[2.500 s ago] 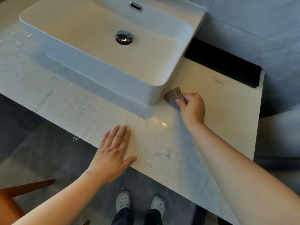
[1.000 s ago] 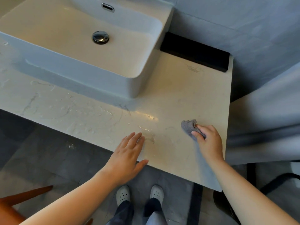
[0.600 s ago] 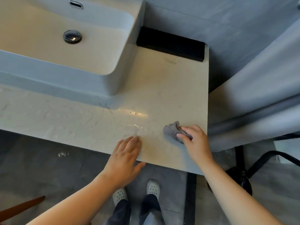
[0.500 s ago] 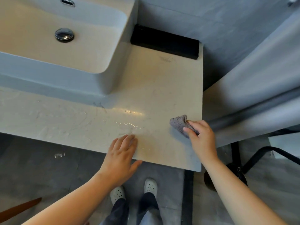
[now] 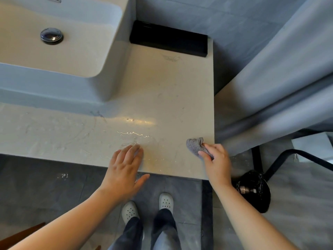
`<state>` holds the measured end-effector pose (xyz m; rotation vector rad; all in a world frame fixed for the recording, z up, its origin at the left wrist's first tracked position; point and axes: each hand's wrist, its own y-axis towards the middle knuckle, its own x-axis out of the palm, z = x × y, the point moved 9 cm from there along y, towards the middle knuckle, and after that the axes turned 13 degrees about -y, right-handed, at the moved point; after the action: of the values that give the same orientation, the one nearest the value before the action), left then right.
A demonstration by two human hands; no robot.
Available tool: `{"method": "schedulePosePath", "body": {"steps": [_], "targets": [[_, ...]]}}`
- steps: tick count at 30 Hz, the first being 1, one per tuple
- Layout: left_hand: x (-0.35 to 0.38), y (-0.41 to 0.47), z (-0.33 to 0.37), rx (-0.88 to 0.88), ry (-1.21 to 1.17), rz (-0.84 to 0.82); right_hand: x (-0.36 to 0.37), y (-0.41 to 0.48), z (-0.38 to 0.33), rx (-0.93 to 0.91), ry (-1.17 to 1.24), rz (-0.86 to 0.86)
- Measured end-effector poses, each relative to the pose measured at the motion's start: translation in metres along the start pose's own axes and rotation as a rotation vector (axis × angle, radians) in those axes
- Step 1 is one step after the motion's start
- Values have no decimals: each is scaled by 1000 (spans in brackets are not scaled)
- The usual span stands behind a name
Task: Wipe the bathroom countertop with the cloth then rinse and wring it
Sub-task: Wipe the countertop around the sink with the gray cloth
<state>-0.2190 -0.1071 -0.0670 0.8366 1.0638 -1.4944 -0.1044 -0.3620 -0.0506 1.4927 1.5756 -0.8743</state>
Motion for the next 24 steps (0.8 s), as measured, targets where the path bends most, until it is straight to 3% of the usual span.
{"method": "schedulePosePath", "body": {"steps": [12,18,24], "targets": [[1,0,-1,53,22,-12,-1,-67,-9,28,-14,-2],[0,-1,-2,46,37,-26,6,-71,-18,30,58,-225],[-1,-2,-2,38,6,-14,-34,-12,-20,92,83,65]]}}
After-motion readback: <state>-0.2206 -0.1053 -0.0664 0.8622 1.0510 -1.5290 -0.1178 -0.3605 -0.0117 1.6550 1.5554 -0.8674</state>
